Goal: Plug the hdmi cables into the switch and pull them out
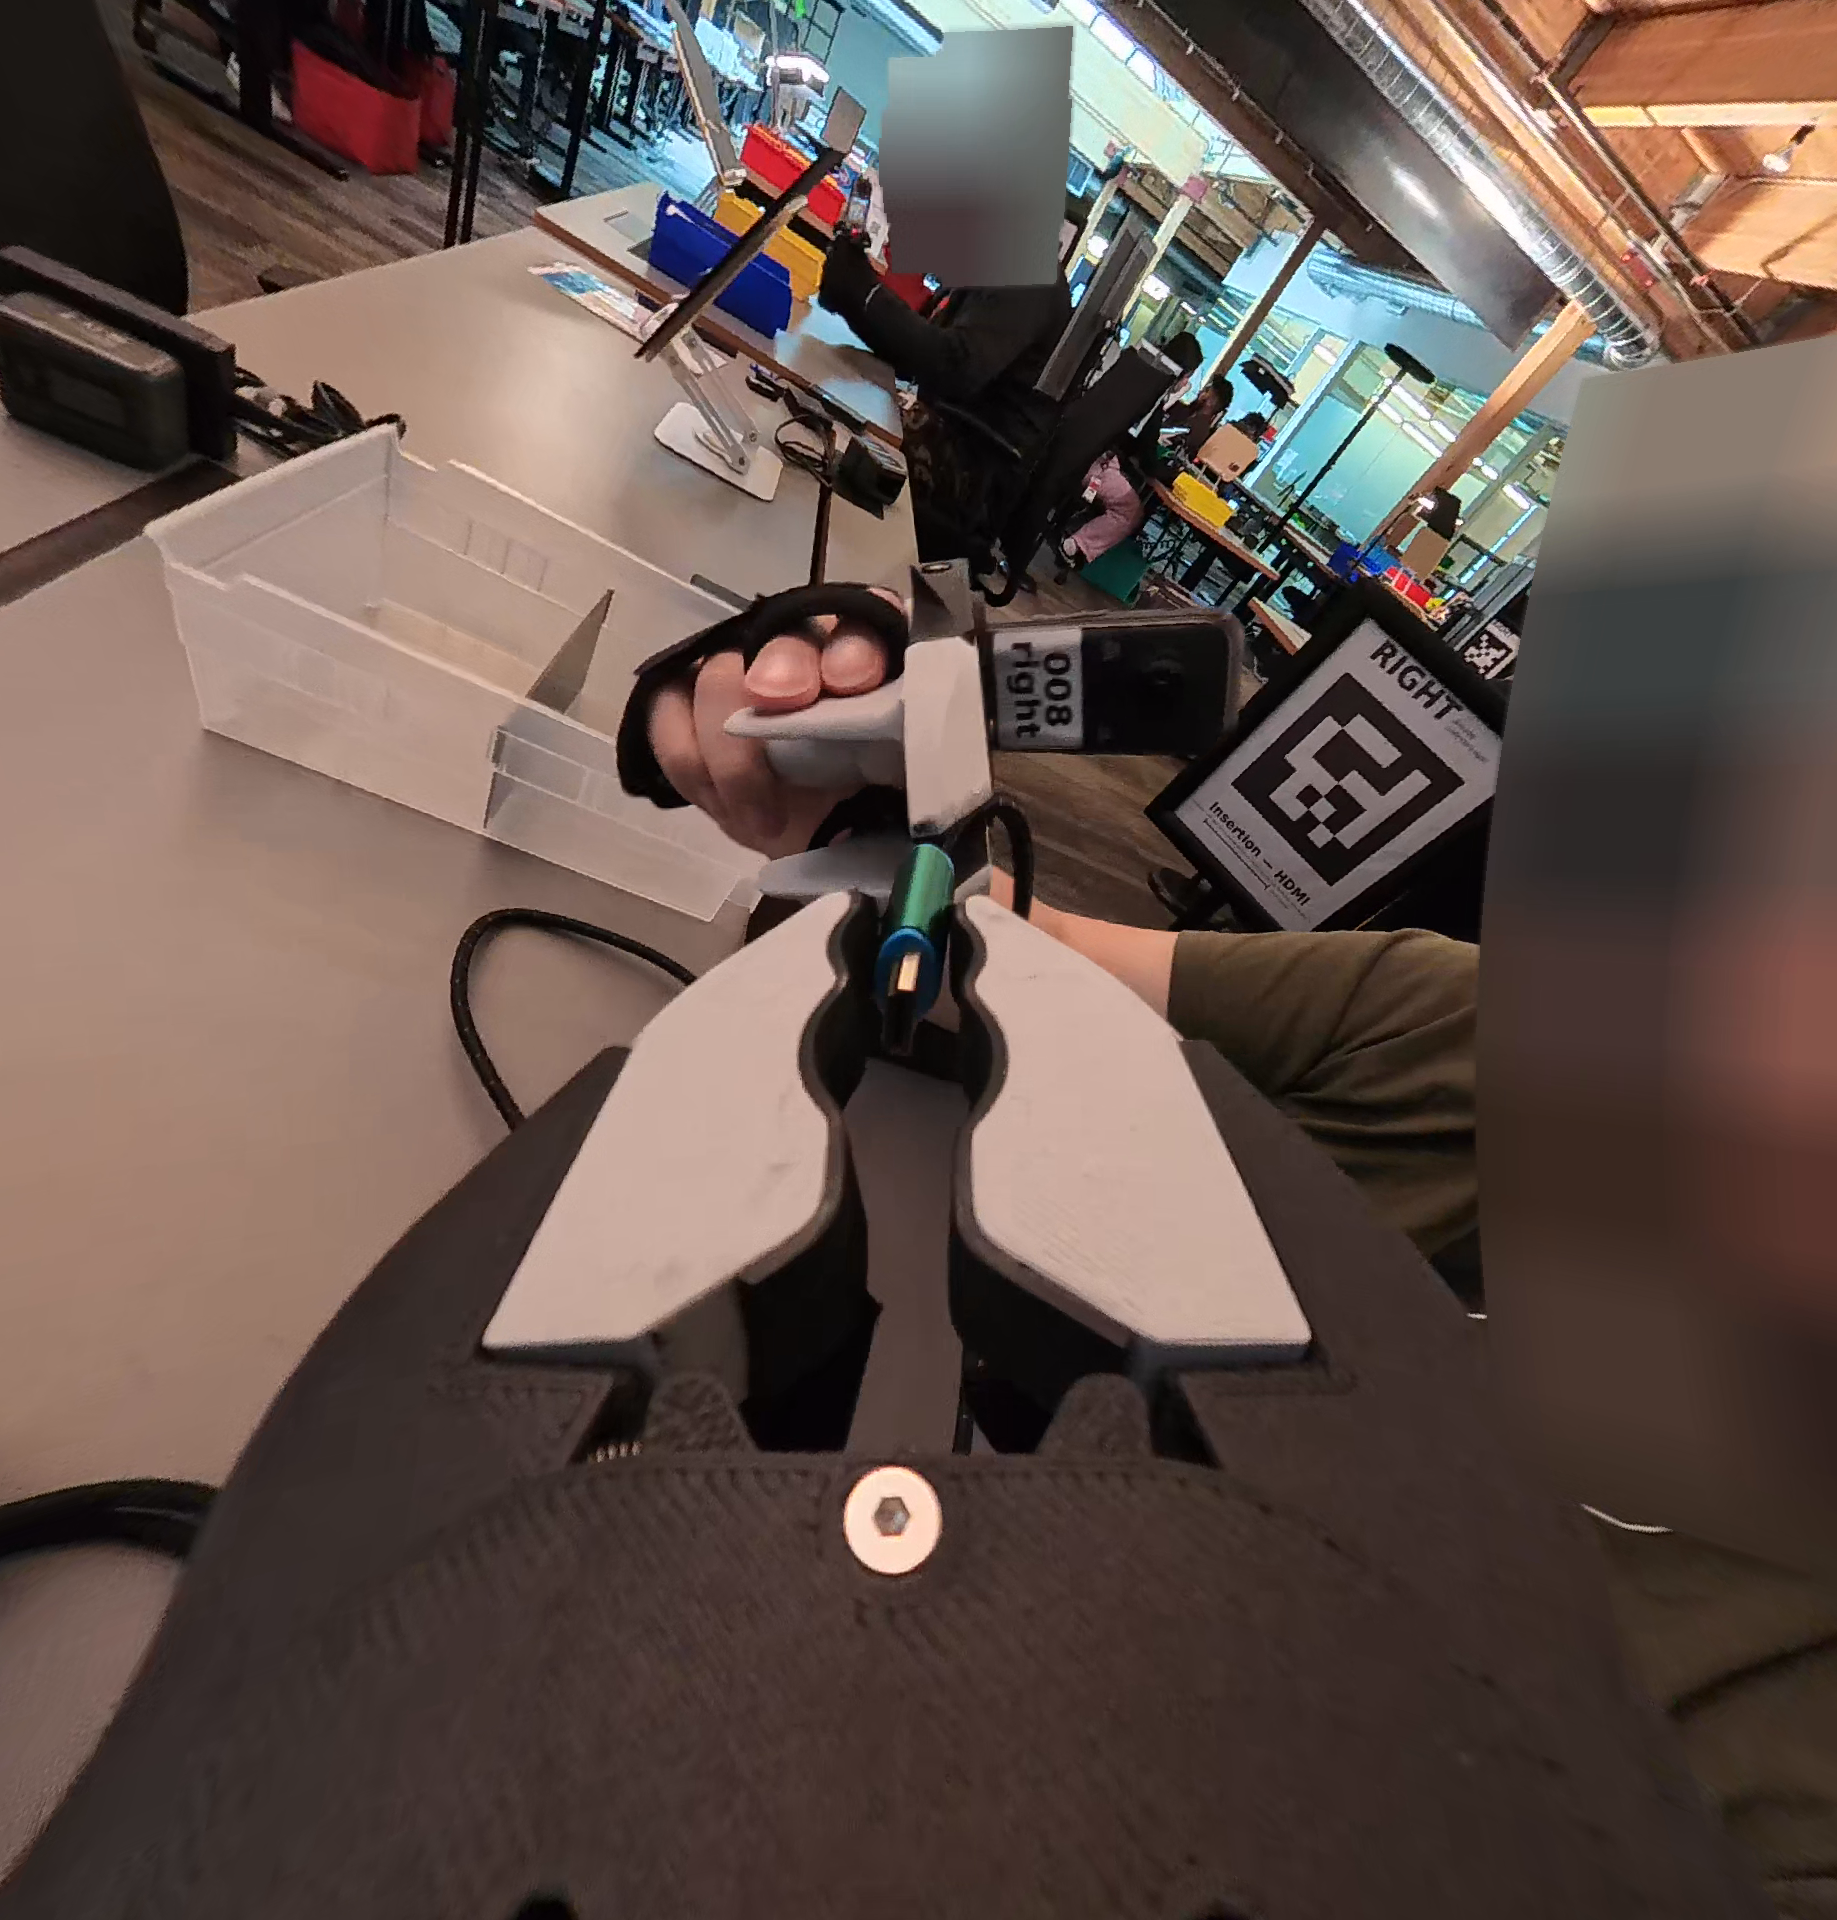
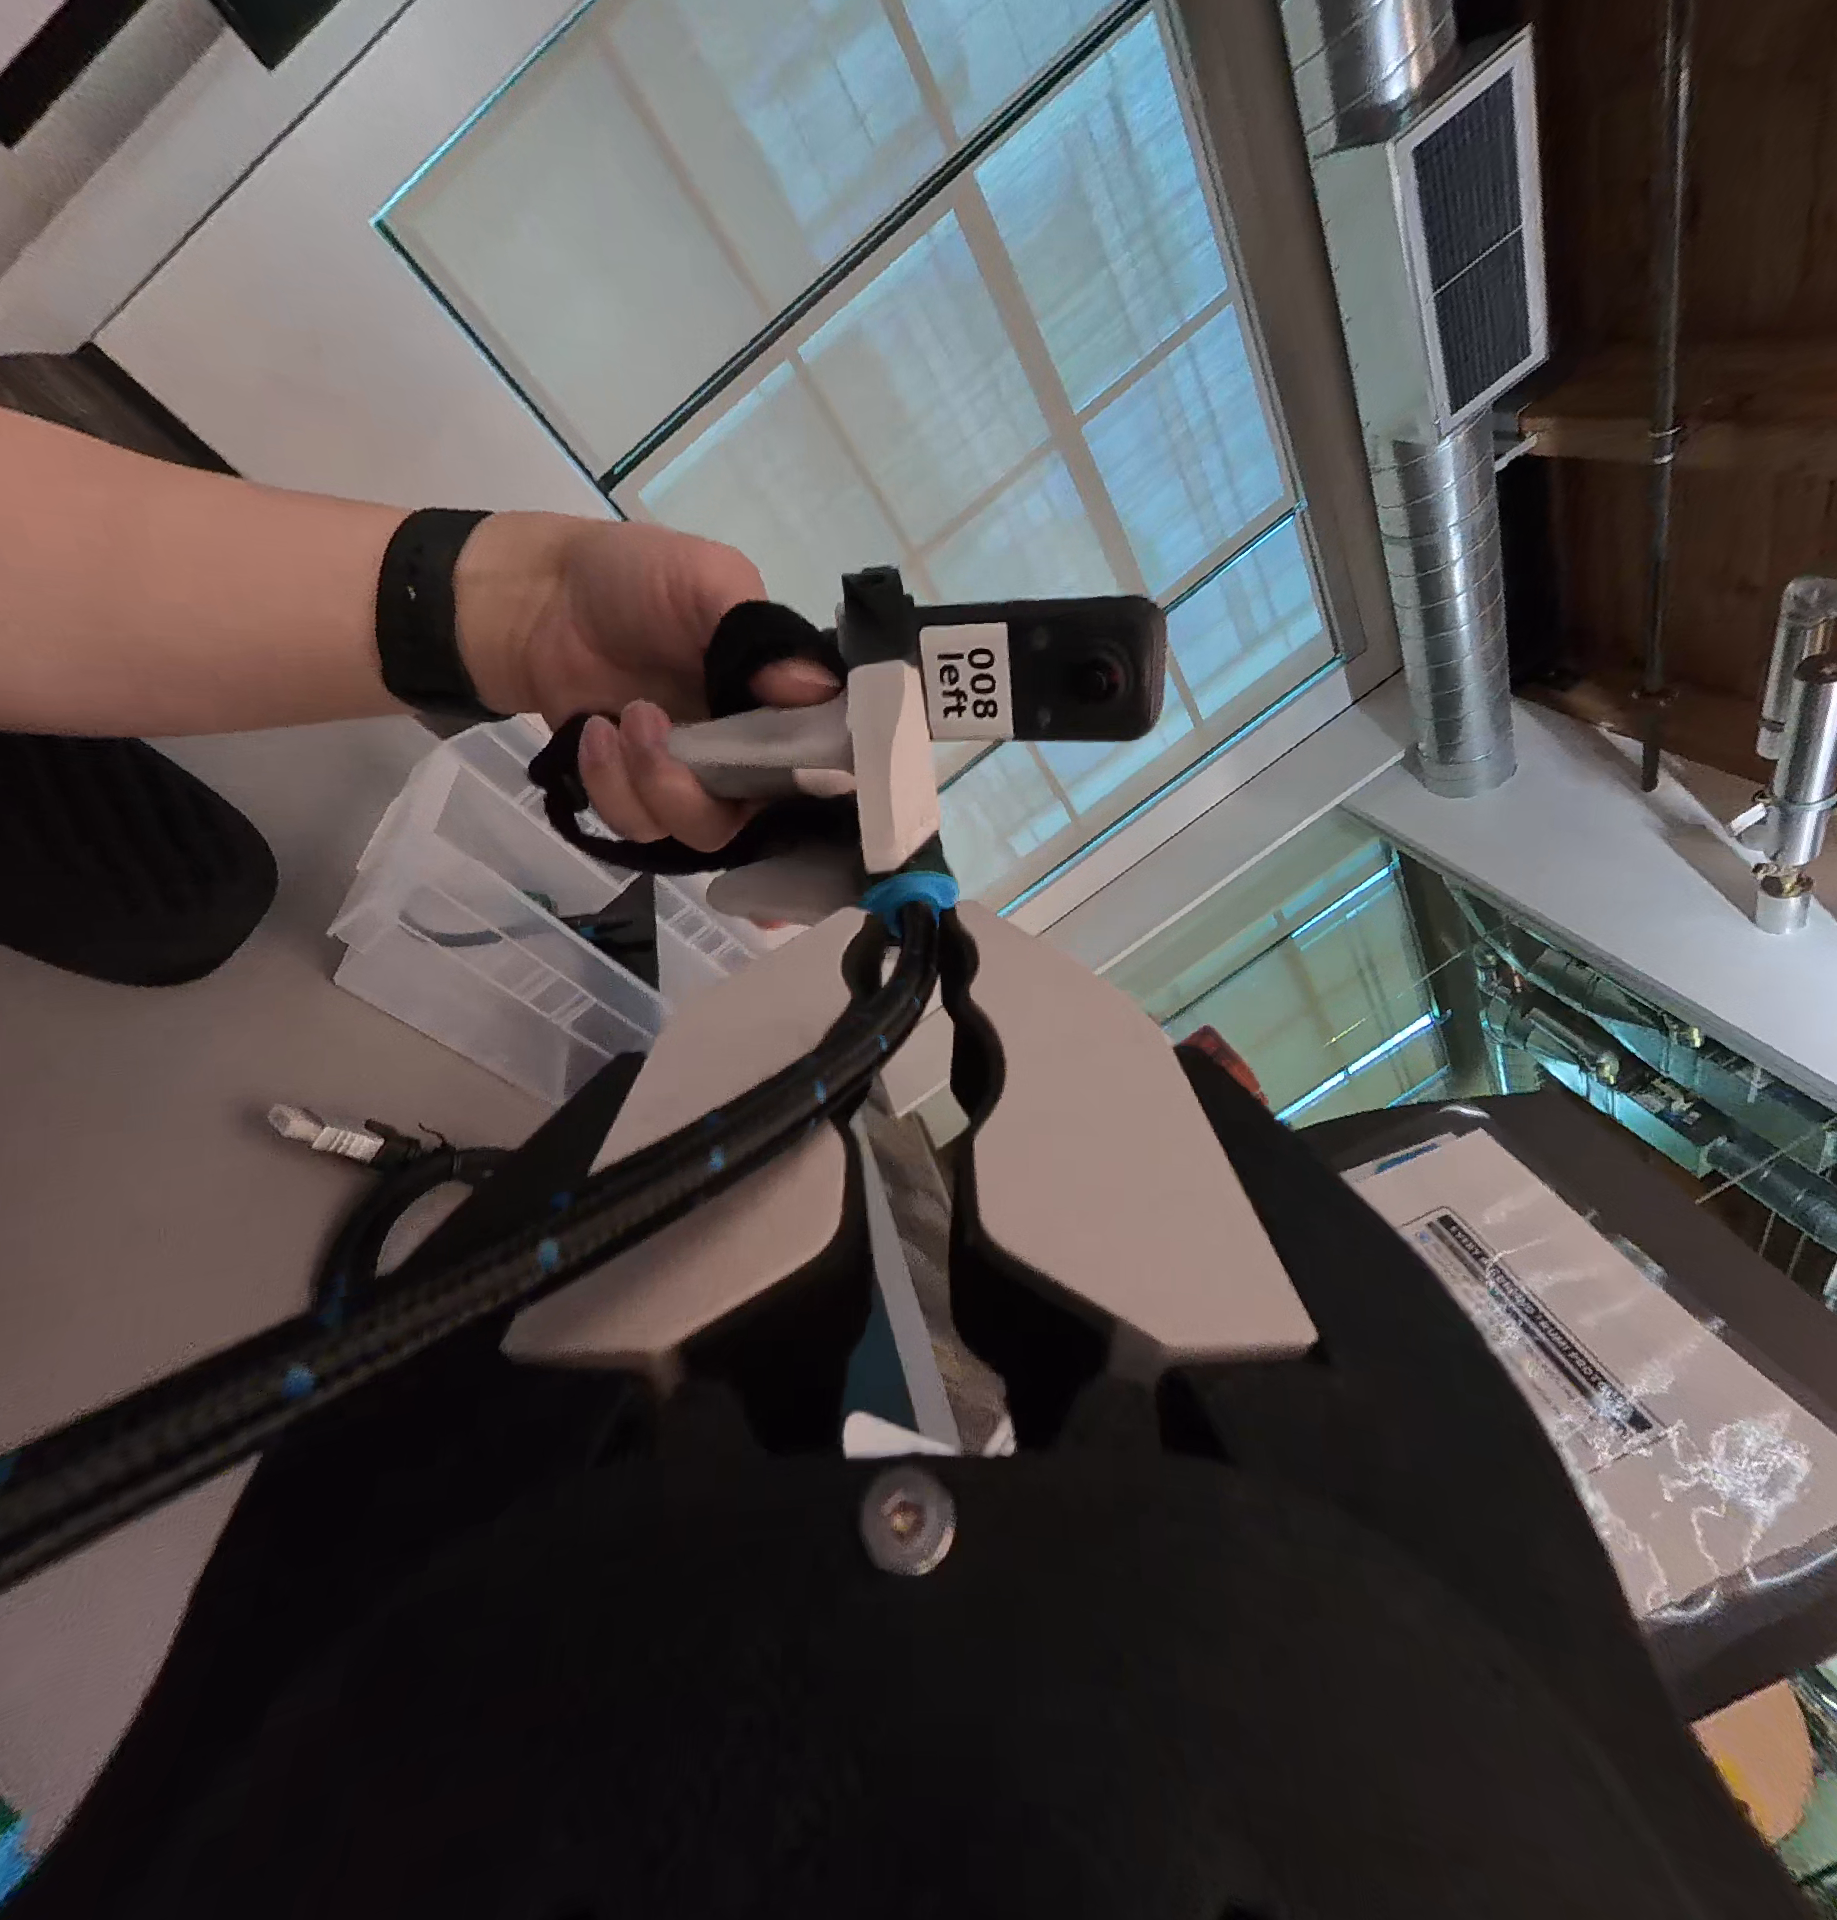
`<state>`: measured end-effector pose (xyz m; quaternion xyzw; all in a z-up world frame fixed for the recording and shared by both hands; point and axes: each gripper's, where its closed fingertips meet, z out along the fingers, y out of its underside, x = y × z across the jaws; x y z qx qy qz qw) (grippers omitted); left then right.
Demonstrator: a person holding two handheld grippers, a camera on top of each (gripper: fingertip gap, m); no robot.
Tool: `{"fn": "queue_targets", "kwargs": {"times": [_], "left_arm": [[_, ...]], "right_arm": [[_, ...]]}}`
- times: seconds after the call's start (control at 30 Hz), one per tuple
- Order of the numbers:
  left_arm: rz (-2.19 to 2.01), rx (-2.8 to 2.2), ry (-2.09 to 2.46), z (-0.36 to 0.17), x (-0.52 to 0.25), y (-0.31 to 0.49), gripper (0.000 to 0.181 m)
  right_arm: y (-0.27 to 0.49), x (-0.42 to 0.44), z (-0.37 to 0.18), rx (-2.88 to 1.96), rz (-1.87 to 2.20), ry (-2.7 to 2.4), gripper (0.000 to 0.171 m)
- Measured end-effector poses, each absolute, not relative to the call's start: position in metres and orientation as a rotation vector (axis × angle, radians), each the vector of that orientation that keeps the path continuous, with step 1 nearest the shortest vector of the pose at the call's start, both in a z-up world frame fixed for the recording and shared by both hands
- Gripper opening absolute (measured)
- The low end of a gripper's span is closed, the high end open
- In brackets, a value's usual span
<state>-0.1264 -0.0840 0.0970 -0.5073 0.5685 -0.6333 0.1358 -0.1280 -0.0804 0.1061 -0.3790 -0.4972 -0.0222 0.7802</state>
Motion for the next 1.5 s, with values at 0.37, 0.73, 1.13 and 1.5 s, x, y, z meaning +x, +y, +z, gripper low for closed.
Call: {"fn": "queue_targets", "kwargs": {"times": [0.37, 0.73, 1.13, 1.5], "left_arm": [[-1.748, -1.590, 1.642, 0.079, -0.122, -0.072, 0.017], [-1.694, -1.480, 1.556, 0.088, -0.112, -0.059, 0.043], [-0.471, -1.556, 1.605, -0.027, -0.096, 0.059, 0.070], [-0.063, -1.525, 1.747, -0.120, -0.084, 0.102, 0.056]], "right_arm": [[-0.067, -0.123, 0.091, -0.930, -0.072, -1.113, 0.008], [-0.066, -0.112, 0.092, -1.015, -0.128, -1.126, 0.008], [-0.079, -0.029, 0.131, -1.073, -0.204, -0.941, 0.008], [-0.083, -0.016, 0.136, -1.088, -0.198, -0.918, 0.008]]}}
